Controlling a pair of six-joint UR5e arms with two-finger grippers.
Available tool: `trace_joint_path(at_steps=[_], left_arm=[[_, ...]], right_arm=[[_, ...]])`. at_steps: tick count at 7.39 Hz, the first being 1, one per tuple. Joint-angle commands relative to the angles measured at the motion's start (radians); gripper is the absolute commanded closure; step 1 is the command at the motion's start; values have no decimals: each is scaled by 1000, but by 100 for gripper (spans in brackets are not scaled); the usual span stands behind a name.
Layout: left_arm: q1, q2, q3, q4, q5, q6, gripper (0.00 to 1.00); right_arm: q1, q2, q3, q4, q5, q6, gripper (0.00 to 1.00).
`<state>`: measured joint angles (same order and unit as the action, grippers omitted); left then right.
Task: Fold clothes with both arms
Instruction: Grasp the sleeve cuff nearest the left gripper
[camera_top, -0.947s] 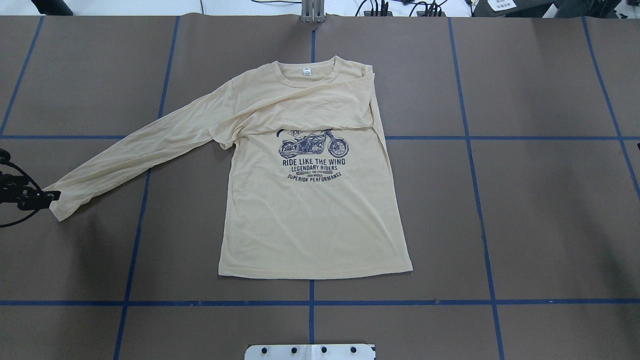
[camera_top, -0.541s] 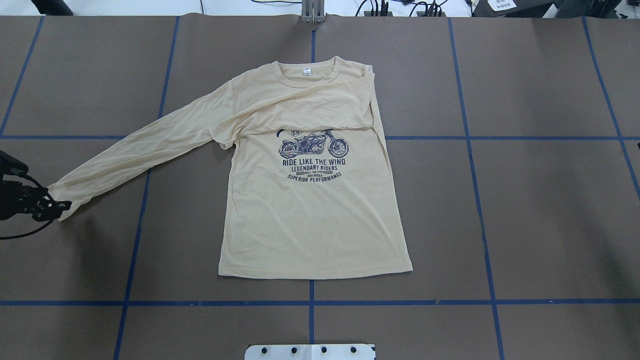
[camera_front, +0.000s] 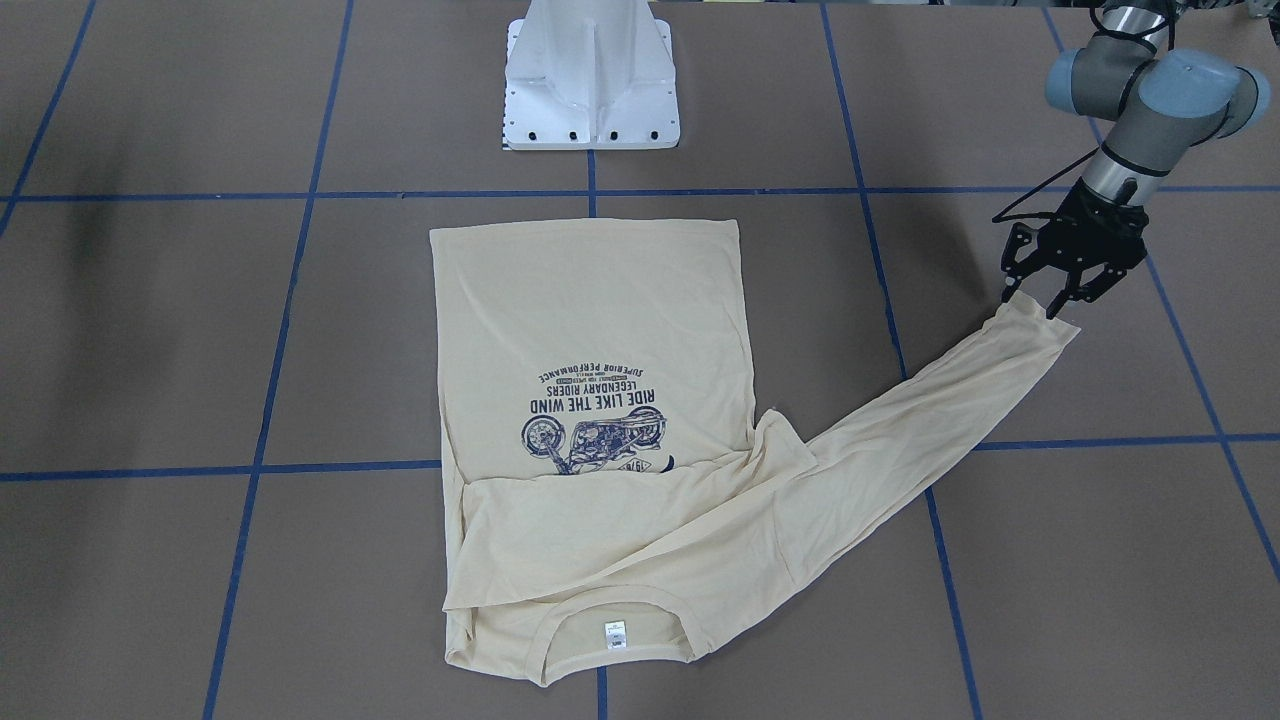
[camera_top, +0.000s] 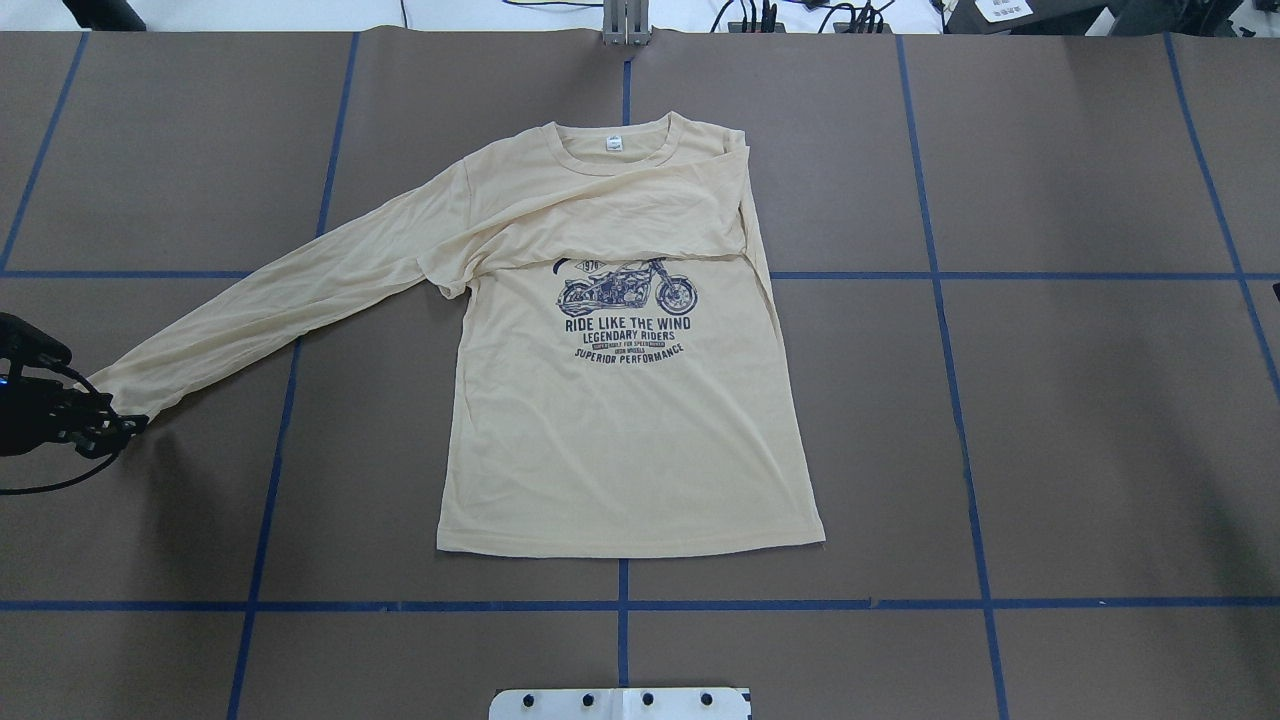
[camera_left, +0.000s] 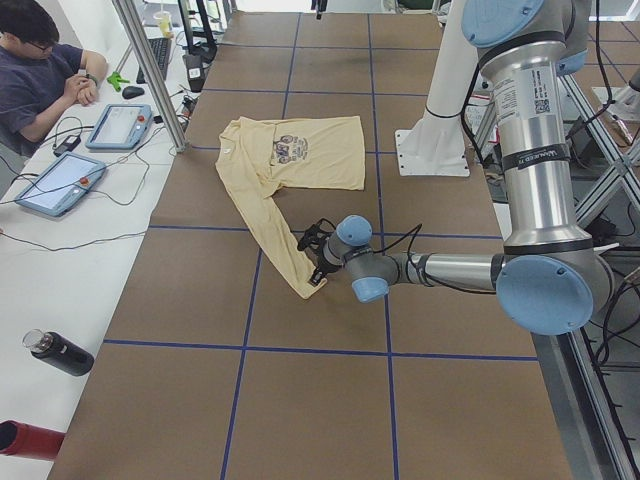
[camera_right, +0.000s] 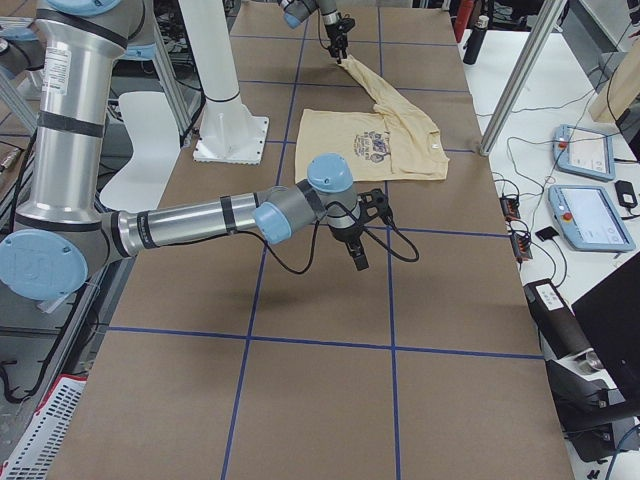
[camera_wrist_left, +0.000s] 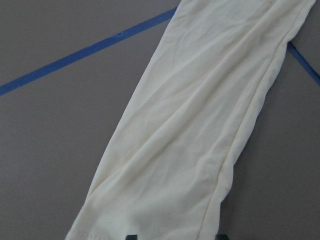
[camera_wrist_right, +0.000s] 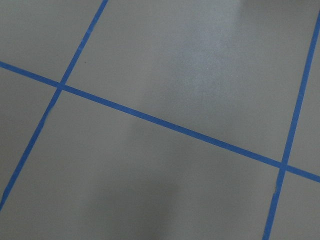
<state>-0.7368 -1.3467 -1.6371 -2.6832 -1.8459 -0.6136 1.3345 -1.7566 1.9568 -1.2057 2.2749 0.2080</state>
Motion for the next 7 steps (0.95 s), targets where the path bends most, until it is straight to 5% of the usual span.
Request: trace_joint_path(at_steps=[1,3,5,7], left_arm=[[11,8,2,0,1,0,44],[11,9,2,0,2,0,66],[11,11,2,-1,14,0,100],[10,11,-9,-3,14,3,100]], right_arm=[[0,0,1,0,0,4,0],[0,0,2,0,0,4,0],[0,2,5,0,0,5,0],[0,2,7,0,0,5,0]])
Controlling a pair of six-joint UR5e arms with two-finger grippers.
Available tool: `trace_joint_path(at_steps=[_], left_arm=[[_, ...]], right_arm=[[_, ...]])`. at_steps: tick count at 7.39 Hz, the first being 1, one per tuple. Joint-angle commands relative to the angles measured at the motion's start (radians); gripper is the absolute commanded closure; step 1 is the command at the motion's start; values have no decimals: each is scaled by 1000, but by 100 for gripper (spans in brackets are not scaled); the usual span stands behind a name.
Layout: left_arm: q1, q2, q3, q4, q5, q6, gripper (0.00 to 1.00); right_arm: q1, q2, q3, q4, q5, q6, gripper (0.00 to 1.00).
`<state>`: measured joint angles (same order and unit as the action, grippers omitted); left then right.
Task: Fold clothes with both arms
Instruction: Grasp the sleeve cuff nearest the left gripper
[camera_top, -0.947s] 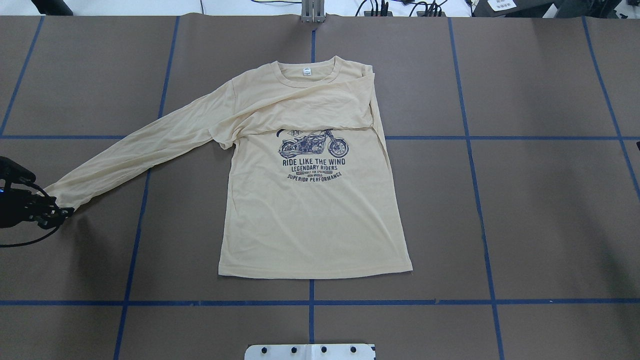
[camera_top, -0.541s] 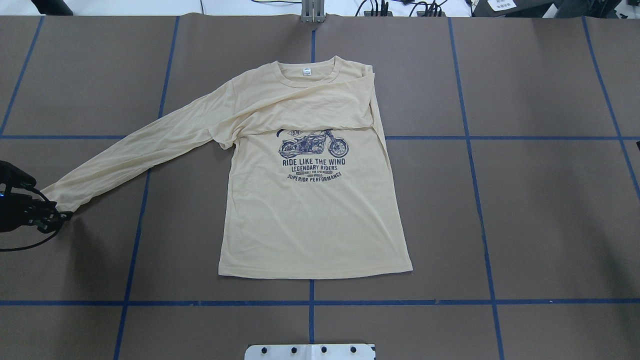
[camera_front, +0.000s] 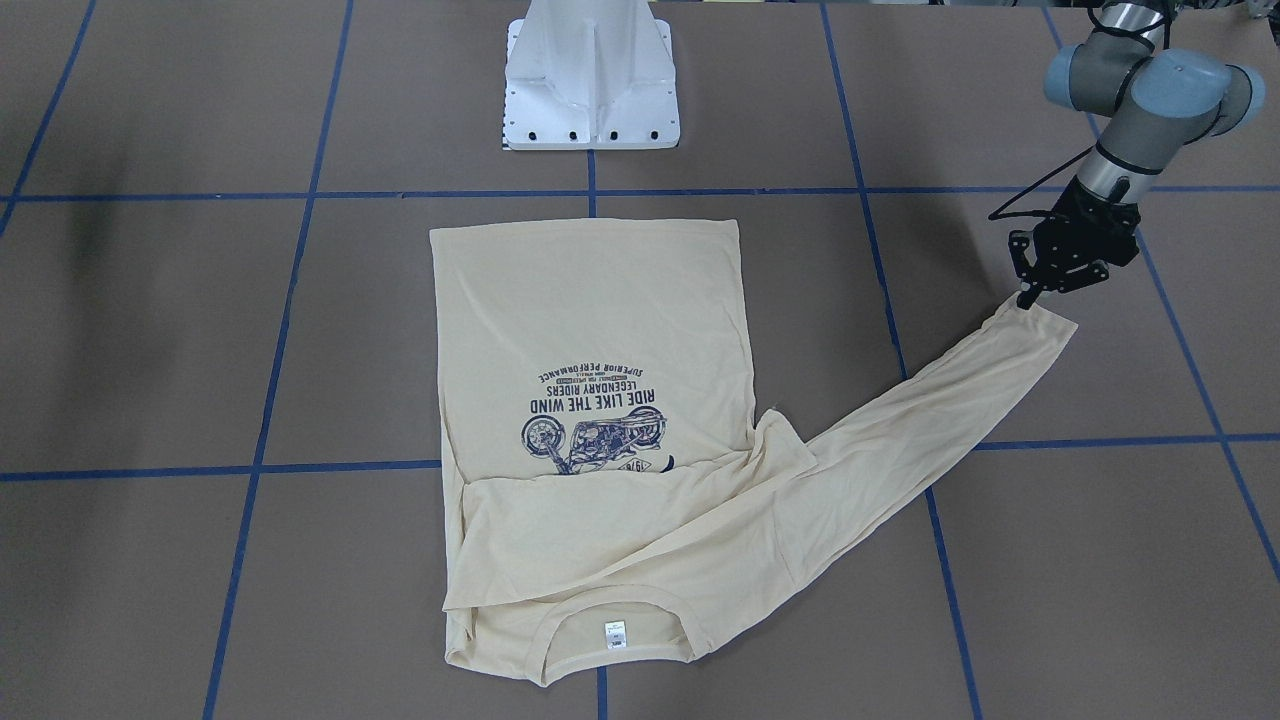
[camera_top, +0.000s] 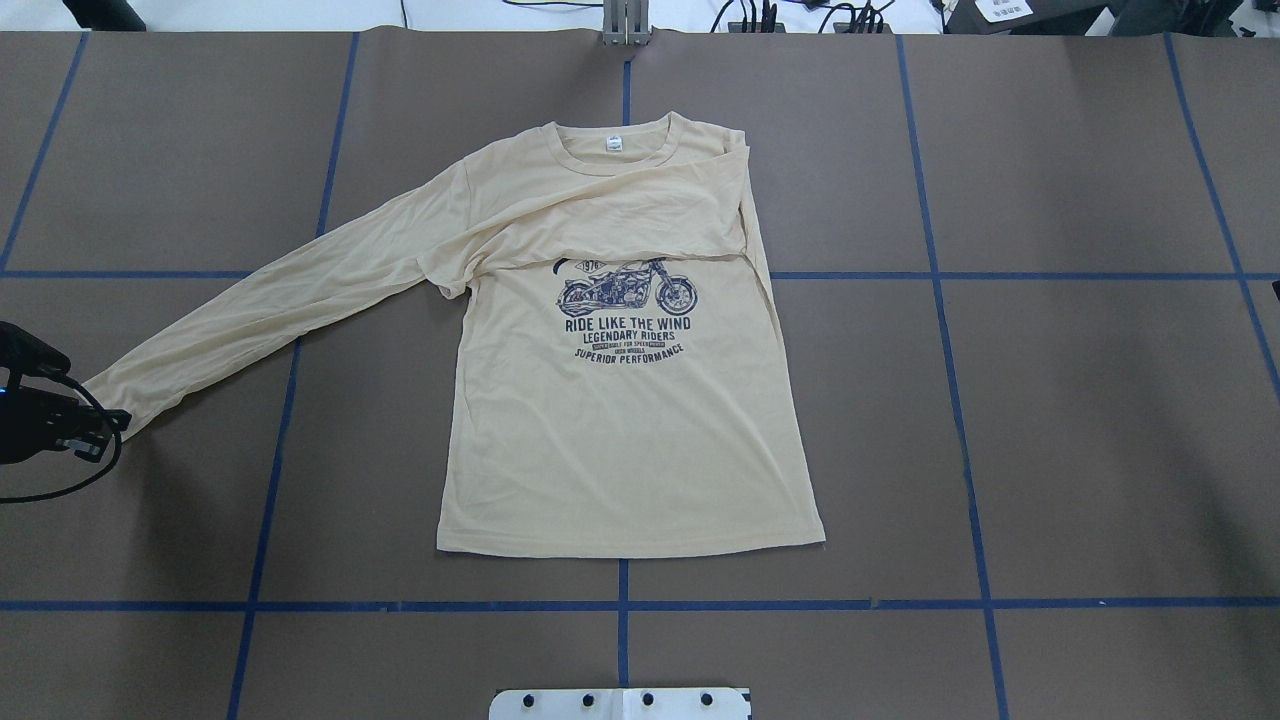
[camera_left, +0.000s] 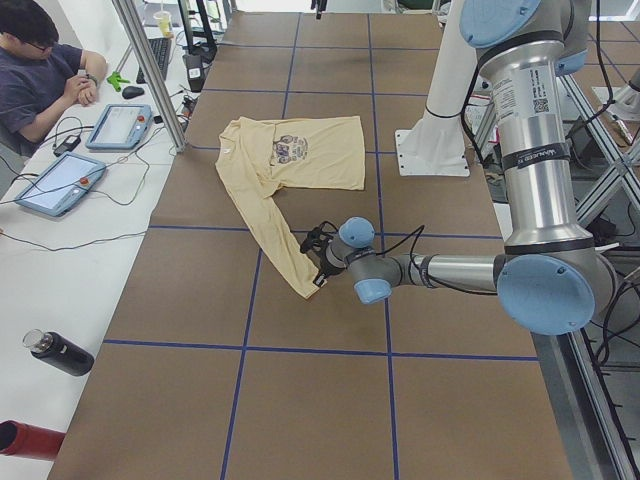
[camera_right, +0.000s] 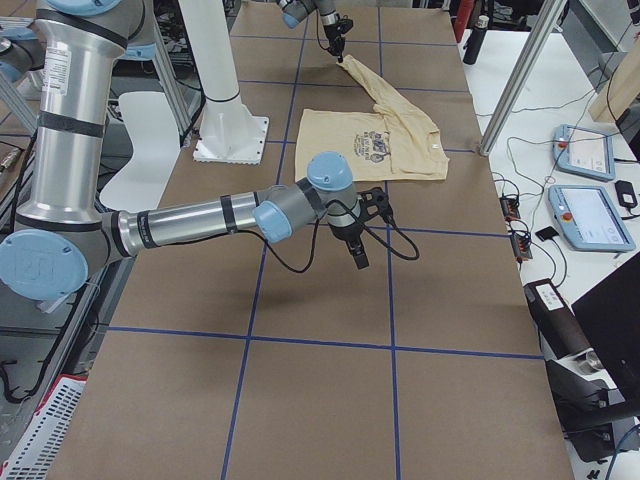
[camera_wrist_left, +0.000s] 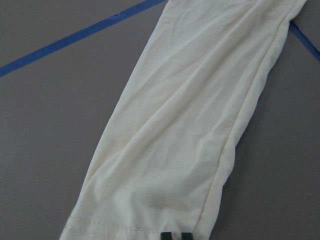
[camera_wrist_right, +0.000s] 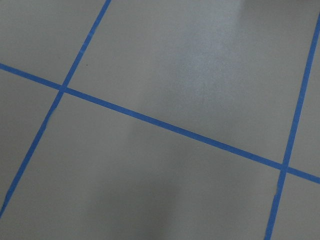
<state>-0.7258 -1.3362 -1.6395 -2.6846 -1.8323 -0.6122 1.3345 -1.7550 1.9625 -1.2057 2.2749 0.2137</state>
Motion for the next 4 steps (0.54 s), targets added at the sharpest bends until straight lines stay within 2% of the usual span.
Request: trace_joint_path(at_steps=[1,3,4], left_arm=[[-4,0,-28,2,-10,3,100],[-35,-7,-90,67,-104,25,100],[-65,-41,-138,179,-117,63,100]], right_arm=[[0,0,-2,0,0,1,0],[-2,3,-7,0,0,1,0],[0,3,-7,0,0,1,0]])
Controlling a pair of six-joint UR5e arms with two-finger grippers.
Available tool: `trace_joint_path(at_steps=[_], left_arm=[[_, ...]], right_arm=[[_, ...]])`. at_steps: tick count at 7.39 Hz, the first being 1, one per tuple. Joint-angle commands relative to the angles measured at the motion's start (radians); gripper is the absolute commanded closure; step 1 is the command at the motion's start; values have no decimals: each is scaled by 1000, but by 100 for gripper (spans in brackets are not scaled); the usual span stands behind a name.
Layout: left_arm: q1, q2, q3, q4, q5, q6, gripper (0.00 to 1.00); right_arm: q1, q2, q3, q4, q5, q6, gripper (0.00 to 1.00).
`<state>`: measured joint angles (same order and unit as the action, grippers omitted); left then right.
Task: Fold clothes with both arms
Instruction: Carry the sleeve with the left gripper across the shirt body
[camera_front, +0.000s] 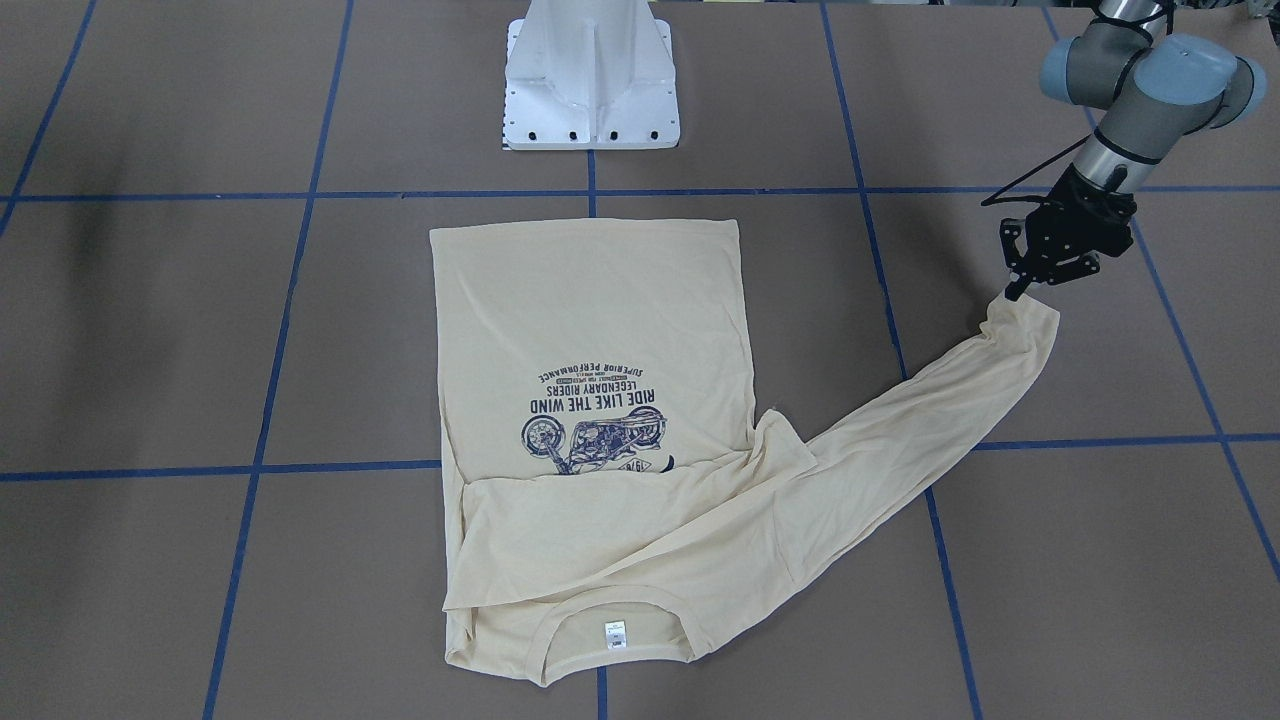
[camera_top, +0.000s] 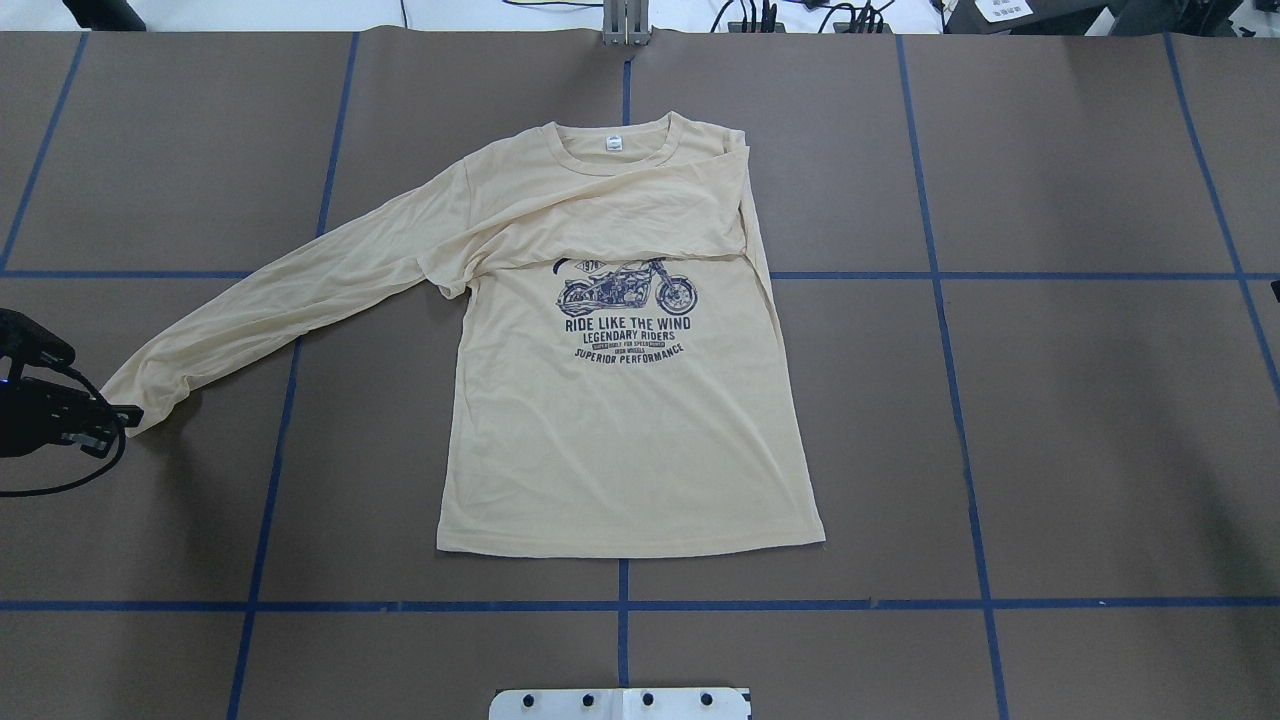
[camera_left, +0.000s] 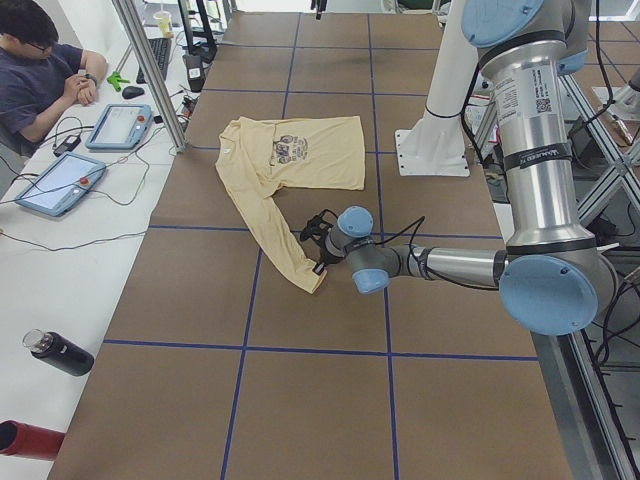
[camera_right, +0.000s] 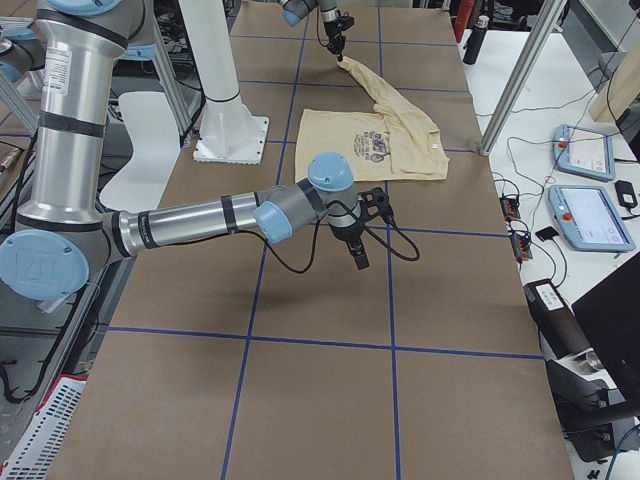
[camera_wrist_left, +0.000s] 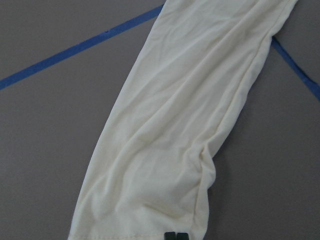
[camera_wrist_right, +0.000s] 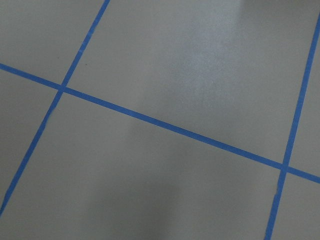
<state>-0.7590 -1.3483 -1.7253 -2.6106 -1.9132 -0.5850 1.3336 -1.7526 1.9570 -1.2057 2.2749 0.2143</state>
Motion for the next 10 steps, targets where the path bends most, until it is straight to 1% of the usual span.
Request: trace_joint_path(at_steps=[1,2,3,4,5,6,7,8,9,10], left_arm=[[-36,-114,-122,295,-35,54,100],[-36,-255,-175,518,-35,56,100],[-36,-425,-184,723,-32,54,100],[-31,-630,-166,956,-30,45,100],[-28,-793,-148,1151,-33,37,100],[-25,-919,-102,1217,-36,-13,100],[-19,-1109,90,1216,-38,-129,100],[9,-1328,360,1206,-55,-210,100],[44,-1532,640,1140,-61,-320,100],[70,-1628,847,1009,-60,-448,100]], right_arm=[[-1,1,-1,0,0,0,0],[-1,1,-3,0,0,-1,0],[1,1,-3,0,0,-1,0],[-1,1,-4,-2,0,0,0],[1,-1,-4,0,0,0,0],[-1,-1,-6,0,0,0,0],[1,-1,-6,-2,0,0,0],[-1,1,-7,-2,0,-1,0],[-1,1,-7,-2,0,0,0],[-1,1,-6,-2,2,0,0]])
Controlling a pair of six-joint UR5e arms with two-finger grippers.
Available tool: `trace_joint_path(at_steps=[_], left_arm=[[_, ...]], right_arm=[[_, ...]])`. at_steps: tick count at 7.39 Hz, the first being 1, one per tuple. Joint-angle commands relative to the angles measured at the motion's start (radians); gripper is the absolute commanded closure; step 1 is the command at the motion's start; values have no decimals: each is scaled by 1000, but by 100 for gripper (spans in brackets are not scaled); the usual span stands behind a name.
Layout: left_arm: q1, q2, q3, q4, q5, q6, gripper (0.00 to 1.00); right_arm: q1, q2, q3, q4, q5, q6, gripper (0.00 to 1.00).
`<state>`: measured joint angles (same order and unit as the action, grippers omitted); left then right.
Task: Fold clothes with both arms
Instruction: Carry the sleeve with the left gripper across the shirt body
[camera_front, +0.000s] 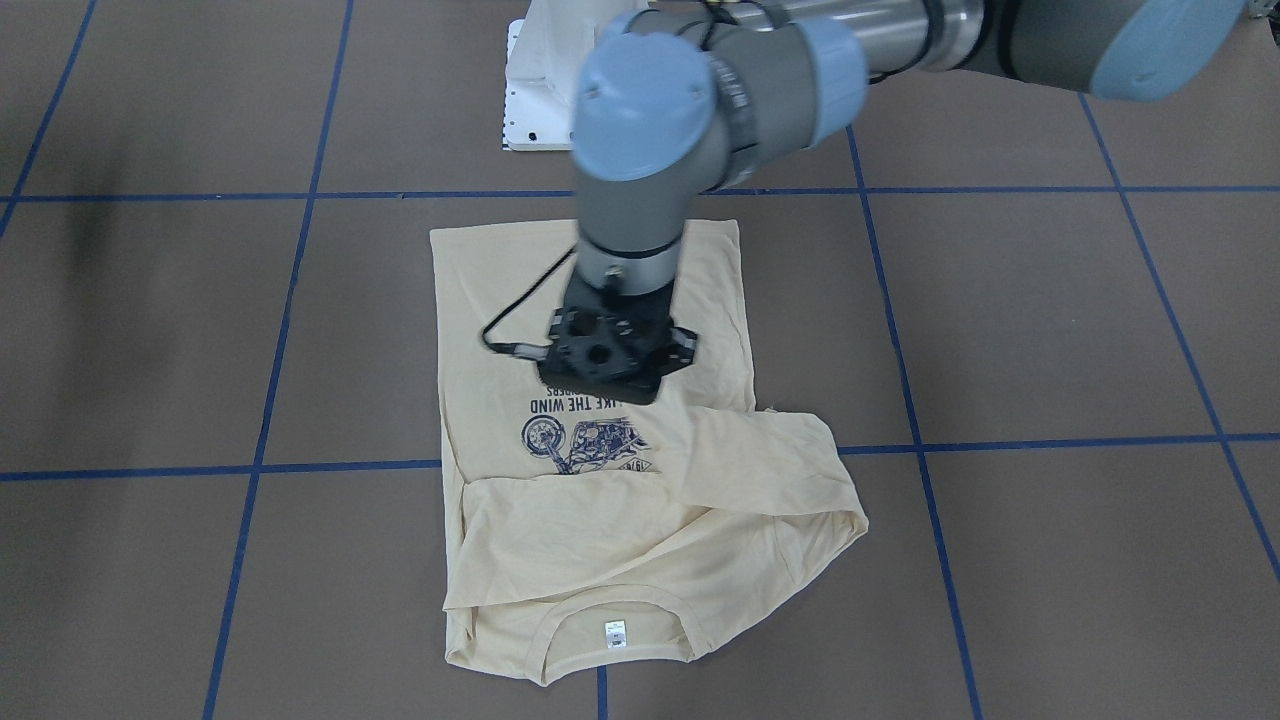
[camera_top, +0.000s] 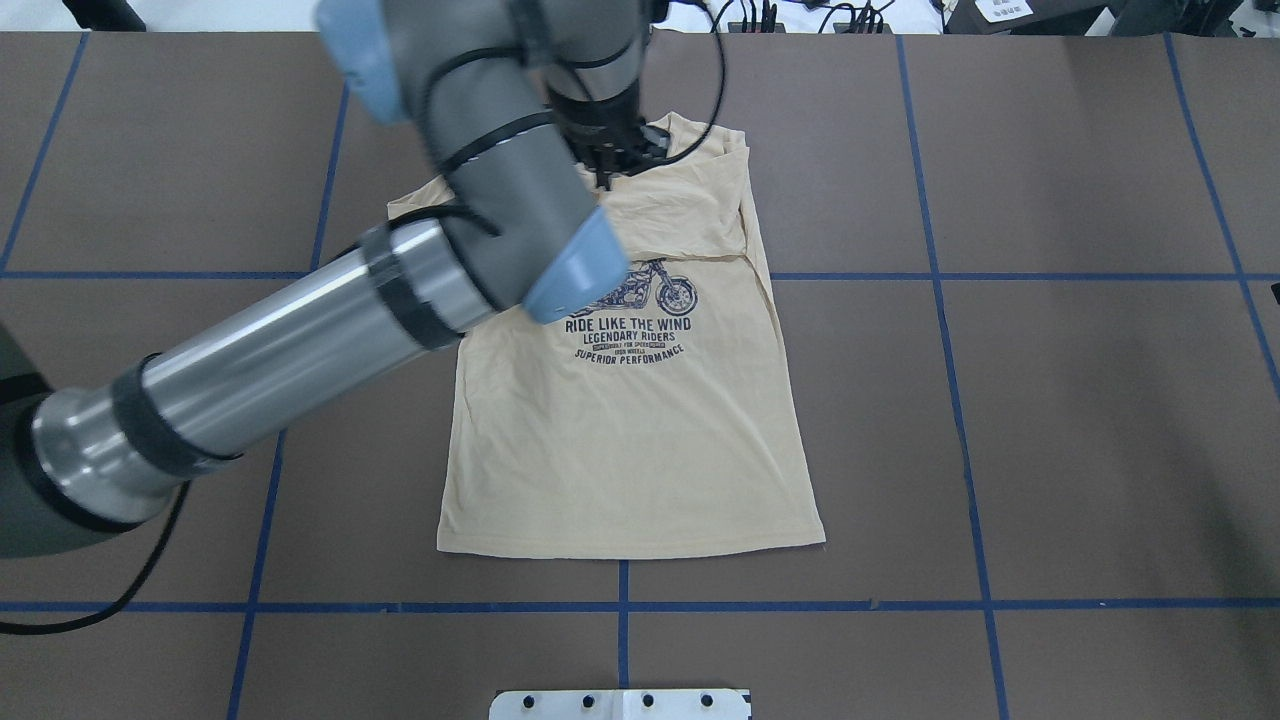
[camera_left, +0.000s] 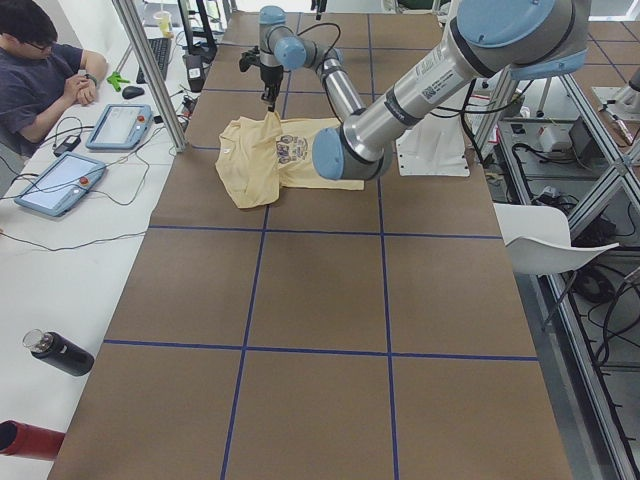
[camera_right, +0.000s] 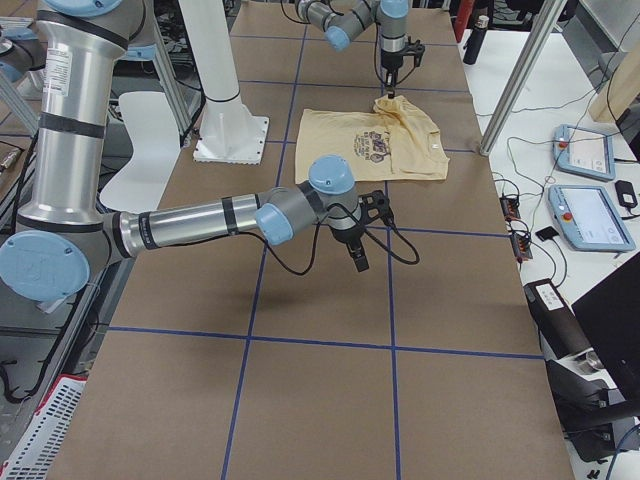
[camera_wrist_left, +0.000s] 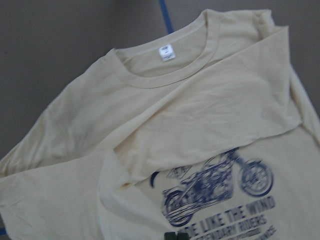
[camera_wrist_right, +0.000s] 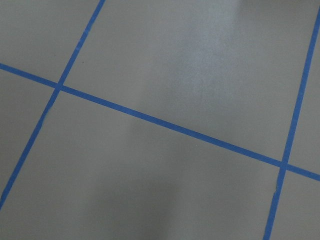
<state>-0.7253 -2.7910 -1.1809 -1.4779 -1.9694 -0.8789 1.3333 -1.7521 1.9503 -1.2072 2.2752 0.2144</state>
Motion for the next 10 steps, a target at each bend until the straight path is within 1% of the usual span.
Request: trace_joint_path(at_steps=[1,2,3,4,6,7,8,9,10], left_arm=[[65,-203,396,-213,9,-276,100],[90,-206,402,-231,36,-370,100],[107,-203,408,-276,44,-400,1],[118,-202,409,-312,84,-411,0],[115,-176,370,-309,86,-332,0],[115,-97,251,-300,84,-290,0],[115,27,92,-295,84,-260,0],[113,151,-54,-273,84,-221,0],[113,301,-235,-253,89,-185,0]], right_arm=[[0,0,-1,0,1,0,0],[1,0,-1,1,1,0,0],[0,2,-1,0,1,2,0],[0,3,-1,0,1,2,0],[0,5,2,1,1,10,0],[0,8,9,1,1,31,0],[-2,20,13,5,6,84,0],[-23,35,18,35,9,165,0],[-86,36,18,131,0,310,0]])
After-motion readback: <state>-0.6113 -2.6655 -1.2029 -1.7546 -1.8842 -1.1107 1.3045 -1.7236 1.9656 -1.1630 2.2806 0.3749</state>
